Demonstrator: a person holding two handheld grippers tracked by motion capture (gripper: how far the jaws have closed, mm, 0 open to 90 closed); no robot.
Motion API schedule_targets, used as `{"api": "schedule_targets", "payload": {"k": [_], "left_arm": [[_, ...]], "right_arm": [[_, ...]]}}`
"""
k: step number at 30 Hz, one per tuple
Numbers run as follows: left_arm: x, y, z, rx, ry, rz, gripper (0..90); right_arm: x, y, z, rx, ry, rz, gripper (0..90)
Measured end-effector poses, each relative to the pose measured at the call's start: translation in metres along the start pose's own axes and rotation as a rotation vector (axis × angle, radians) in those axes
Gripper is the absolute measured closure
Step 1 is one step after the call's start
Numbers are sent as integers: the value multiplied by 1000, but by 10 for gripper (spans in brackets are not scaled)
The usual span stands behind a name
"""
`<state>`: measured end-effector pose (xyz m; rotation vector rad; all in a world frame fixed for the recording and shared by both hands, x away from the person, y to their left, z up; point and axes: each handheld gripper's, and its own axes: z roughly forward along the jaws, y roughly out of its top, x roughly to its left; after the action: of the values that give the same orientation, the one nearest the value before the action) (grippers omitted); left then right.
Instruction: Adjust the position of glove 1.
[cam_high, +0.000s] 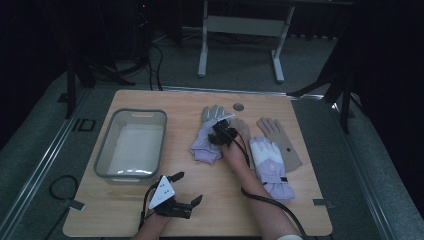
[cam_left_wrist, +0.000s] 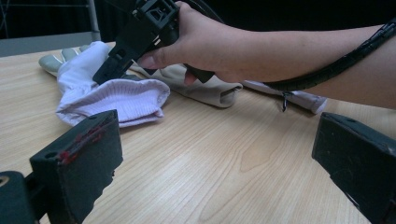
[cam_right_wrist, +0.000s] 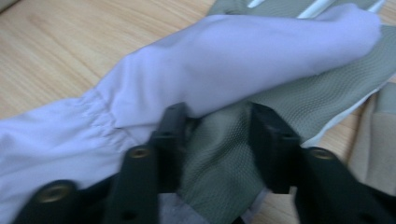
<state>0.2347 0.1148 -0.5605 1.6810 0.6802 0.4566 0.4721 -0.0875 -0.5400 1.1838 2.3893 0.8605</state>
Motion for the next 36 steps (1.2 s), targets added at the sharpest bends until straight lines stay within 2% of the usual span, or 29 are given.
{"api": "schedule_targets", "payload": {"k": [4, 7, 13, 21, 27, 28, 31, 36], "left_arm": [[0, 0, 0, 0, 6, -10, 17], [0, 0, 0, -2, 8, -10, 17], [0, 0, -1, -10, 12, -7, 17], [-1, -1, -1, -14, 12, 7, 17], [-2, -1, -1, -15, 15, 6, 17], [-2, -1, -1, -15, 15, 6, 17], [-2, -1, -1, -13, 15, 7, 17], [-1, 0, 0, -7, 12, 2, 17]], "right_arm": [[2, 4, 0, 24, -5, -8, 798], [3, 8, -1, 40, -8, -8, 864], [0, 14, -16, 12, 10, -9, 878], [0, 10, -62, -74, 39, -60, 879], [-2, -2, -100, -110, 49, -111, 879], [-2, -2, -100, -110, 49, -111, 879], [-1, -14, -123, -144, 49, -122, 878], [7, -32, -137, -129, 67, -164, 878]]}}
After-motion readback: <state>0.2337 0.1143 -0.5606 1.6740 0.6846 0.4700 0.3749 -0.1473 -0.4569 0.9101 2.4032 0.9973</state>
